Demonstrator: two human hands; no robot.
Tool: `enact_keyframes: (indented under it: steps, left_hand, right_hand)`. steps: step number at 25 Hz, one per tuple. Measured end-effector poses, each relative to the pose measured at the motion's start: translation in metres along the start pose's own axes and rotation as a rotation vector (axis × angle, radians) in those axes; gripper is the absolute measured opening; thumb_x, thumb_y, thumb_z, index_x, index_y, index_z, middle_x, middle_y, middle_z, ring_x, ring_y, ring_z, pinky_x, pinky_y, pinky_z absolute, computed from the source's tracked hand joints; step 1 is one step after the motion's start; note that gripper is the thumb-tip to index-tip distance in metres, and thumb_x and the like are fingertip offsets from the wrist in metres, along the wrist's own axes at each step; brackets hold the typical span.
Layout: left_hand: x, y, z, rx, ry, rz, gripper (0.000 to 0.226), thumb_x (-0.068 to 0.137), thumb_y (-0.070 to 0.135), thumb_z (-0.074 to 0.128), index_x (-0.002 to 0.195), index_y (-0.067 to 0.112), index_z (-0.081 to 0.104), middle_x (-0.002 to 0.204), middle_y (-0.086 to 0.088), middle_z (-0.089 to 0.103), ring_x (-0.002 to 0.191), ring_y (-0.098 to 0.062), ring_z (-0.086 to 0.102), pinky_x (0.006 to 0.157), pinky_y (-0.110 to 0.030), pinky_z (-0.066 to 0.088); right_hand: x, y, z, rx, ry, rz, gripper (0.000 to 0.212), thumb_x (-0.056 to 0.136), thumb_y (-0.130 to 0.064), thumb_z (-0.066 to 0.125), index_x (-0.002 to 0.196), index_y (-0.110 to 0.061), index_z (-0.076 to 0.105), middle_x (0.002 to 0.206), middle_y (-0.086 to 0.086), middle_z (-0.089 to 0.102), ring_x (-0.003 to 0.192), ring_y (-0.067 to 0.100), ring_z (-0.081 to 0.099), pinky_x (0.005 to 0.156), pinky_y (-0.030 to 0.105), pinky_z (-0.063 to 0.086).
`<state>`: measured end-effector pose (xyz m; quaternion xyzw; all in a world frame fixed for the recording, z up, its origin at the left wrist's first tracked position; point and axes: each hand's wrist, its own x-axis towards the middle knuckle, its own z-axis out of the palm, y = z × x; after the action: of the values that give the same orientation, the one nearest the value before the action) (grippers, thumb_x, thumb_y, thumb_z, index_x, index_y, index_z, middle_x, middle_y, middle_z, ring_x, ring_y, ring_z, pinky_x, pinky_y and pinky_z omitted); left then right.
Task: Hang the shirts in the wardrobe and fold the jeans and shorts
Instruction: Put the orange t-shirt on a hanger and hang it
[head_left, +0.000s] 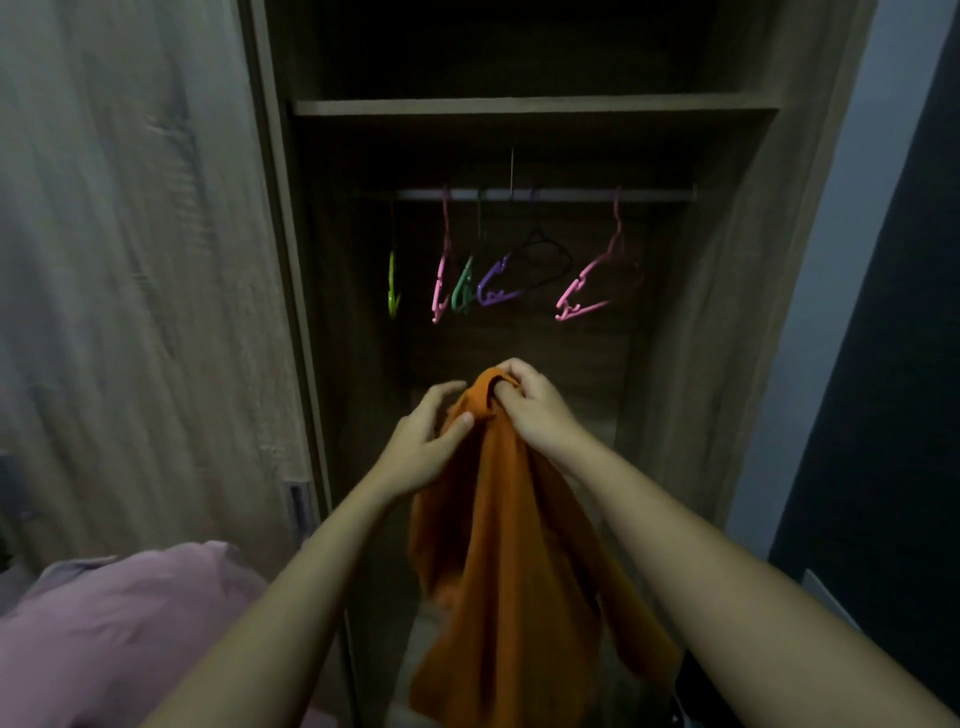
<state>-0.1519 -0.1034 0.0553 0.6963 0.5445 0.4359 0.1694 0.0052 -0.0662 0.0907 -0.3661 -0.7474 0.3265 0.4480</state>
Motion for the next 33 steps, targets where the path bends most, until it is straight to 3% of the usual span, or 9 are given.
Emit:
enact_keyframes:
  steps: [3, 10, 13, 16, 19, 23, 25, 29, 33]
  left_hand:
    - [0.004, 0.006, 0.007, -0.076, 0.172, 0.032, 0.016, 0.099, 0.028, 0.043, 0.1, 0.024, 0.059, 0.085, 0.006, 0.061, 0.076, -0.006, 0.059, 0.073, -0.031, 0.05]
    - [0.025, 0.013, -0.005, -0.163, 0.387, -0.171, 0.035, 0.1, 0.04, 0.034, 0.089, 0.02, 0.061, 0.079, 0.002, 0.059, 0.076, -0.011, 0.056, 0.071, -0.029, 0.042]
    - [0.019, -0.005, -0.003, -0.101, 0.295, -0.298, 0.035, 0.1, 0.04, 0.033, 0.08, 0.024, 0.057, 0.081, 0.002, 0.058, 0.078, -0.01, 0.054, 0.072, -0.029, 0.038]
    - [0.014, -0.02, 0.005, -0.066, 0.182, -0.322, 0.03, 0.101, 0.037, 0.034, 0.095, 0.02, 0.058, 0.088, 0.004, 0.057, 0.09, -0.017, 0.055, 0.08, -0.031, 0.038]
    - [0.01, -0.021, 0.007, -0.031, 0.167, -0.263, 0.026, 0.101, 0.035, 0.032, 0.103, 0.023, 0.056, 0.093, 0.004, 0.055, 0.091, -0.017, 0.054, 0.076, -0.028, 0.039]
    - [0.004, -0.015, -0.001, -0.102, 0.086, -0.147, 0.058, 0.088, 0.069, 0.022, 0.092, 0.021, 0.053, 0.089, -0.005, 0.06, 0.083, -0.019, 0.058, 0.073, -0.028, 0.043]
    - [0.002, -0.015, -0.004, 0.033, -0.002, -0.091, 0.054, 0.077, 0.076, 0.039, 0.102, 0.028, 0.046, 0.091, 0.002, 0.059, 0.081, -0.014, 0.06, 0.072, -0.026, 0.047]
    - [0.011, -0.017, -0.002, 0.108, 0.176, -0.112, 0.015, 0.094, 0.04, 0.05, 0.095, 0.025, 0.053, 0.086, -0.001, 0.059, 0.075, -0.015, 0.06, 0.064, -0.025, 0.048]
    - [0.015, -0.015, -0.005, 0.066, 0.387, -0.167, 0.018, 0.099, 0.02, 0.042, 0.109, 0.019, 0.057, 0.092, -0.002, 0.057, 0.072, -0.01, 0.056, 0.059, -0.019, 0.042]
  right_hand:
    - [-0.006, 0.0, -0.016, -0.058, -0.038, -0.021, 0.014, 0.093, -0.023, 0.05, 0.094, -0.017, 0.062, 0.085, -0.003, 0.062, 0.082, 0.011, 0.058, 0.073, 0.024, 0.045]
    - [-0.041, 0.063, -0.069, -0.32, -0.269, 0.145, 0.025, 0.089, -0.047, 0.053, 0.085, -0.025, 0.065, 0.083, -0.007, 0.067, 0.075, 0.007, 0.064, 0.07, 0.025, 0.051]
    - [-0.05, 0.075, -0.091, -0.438, -0.296, 0.2, 0.022, 0.089, -0.044, 0.056, 0.081, -0.026, 0.065, 0.08, -0.008, 0.065, 0.076, 0.006, 0.062, 0.07, 0.024, 0.049]
    - [-0.044, 0.074, -0.103, -0.512, -0.225, 0.17, 0.027, 0.091, -0.037, 0.055, 0.095, -0.014, 0.068, 0.095, 0.004, 0.068, 0.09, 0.017, 0.064, 0.081, 0.031, 0.049]
    - [-0.037, 0.068, -0.105, -0.47, -0.149, 0.155, 0.01, 0.089, -0.03, 0.06, 0.096, -0.024, 0.064, 0.098, -0.002, 0.065, 0.094, 0.015, 0.061, 0.083, 0.027, 0.046]
    - [-0.03, 0.068, -0.102, -0.405, 0.021, 0.148, 0.015, 0.078, -0.029, 0.072, 0.086, -0.031, 0.059, 0.094, -0.005, 0.063, 0.09, 0.013, 0.059, 0.078, 0.029, 0.048]
    - [-0.028, 0.065, -0.101, -0.368, 0.08, 0.149, 0.02, 0.077, -0.027, 0.073, 0.082, -0.03, 0.055, 0.088, -0.006, 0.059, 0.083, 0.012, 0.057, 0.067, 0.025, 0.045]
    - [-0.023, 0.05, -0.105, -0.307, 0.0, 0.053, 0.023, 0.081, -0.015, 0.069, 0.072, -0.027, 0.052, 0.08, -0.009, 0.054, 0.078, 0.011, 0.055, 0.071, 0.028, 0.046]
    - [-0.021, 0.041, -0.116, -0.575, -0.15, -0.031, 0.023, 0.082, -0.004, 0.064, 0.075, -0.024, 0.072, 0.098, -0.005, 0.059, 0.096, 0.011, 0.057, 0.09, 0.025, 0.043]
